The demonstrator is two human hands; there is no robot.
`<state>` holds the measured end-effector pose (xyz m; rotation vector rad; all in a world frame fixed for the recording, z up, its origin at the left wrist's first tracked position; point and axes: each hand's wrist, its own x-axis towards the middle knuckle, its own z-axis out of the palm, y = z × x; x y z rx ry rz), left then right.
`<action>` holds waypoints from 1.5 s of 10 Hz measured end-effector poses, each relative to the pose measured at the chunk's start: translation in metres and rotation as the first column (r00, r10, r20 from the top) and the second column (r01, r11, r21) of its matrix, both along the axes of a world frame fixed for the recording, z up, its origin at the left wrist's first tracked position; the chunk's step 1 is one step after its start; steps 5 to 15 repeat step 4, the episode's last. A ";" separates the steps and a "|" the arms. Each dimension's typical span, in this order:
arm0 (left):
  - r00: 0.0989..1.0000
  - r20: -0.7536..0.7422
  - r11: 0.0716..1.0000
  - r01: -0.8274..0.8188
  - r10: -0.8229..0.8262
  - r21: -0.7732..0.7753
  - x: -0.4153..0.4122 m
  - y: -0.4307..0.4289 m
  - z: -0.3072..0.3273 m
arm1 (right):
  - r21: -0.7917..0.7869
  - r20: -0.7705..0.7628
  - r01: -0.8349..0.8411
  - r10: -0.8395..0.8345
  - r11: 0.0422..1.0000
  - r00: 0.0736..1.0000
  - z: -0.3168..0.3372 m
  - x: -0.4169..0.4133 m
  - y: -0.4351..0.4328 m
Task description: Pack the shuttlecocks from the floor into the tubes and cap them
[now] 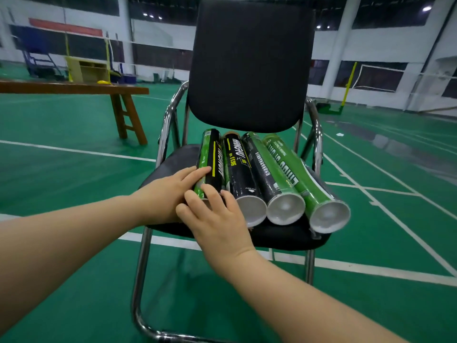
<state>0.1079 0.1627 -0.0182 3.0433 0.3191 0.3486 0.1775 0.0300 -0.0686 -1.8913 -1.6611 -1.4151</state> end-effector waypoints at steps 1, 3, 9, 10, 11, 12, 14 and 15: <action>1.000 -0.020 1.000 0.009 -0.010 -0.026 0.003 0.005 0.001 | -0.047 -0.026 0.013 -0.014 0.999 1.000 0.004 0.002 -0.002; 0.999 0.030 0.999 -0.034 0.034 -0.015 -0.003 0.001 0.030 | -0.055 -0.240 0.018 -0.031 0.998 0.970 0.046 -0.004 -0.016; 0.985 0.140 0.995 -0.102 0.102 -0.004 -0.011 -0.010 0.060 | 0.012 -0.344 0.119 -0.108 0.993 0.933 0.082 0.014 -0.022; 0.985 0.140 0.995 -0.102 0.102 -0.004 -0.011 -0.010 0.060 | 0.012 -0.344 0.119 -0.108 0.993 0.933 0.082 0.014 -0.022; 0.985 0.140 0.995 -0.102 0.102 -0.004 -0.011 -0.010 0.060 | 0.012 -0.344 0.119 -0.108 0.993 0.933 0.082 0.014 -0.022; 0.985 0.140 0.995 -0.102 0.102 -0.004 -0.011 -0.010 0.060 | 0.012 -0.344 0.119 -0.108 0.993 0.933 0.082 0.014 -0.022; 0.985 0.140 0.995 -0.102 0.102 -0.004 -0.011 -0.010 0.060 | 0.012 -0.344 0.119 -0.108 0.993 0.933 0.082 0.014 -0.022; 0.985 0.140 0.995 -0.102 0.102 -0.004 -0.011 -0.010 0.060 | 0.012 -0.344 0.119 -0.108 0.993 0.933 0.082 0.014 -0.022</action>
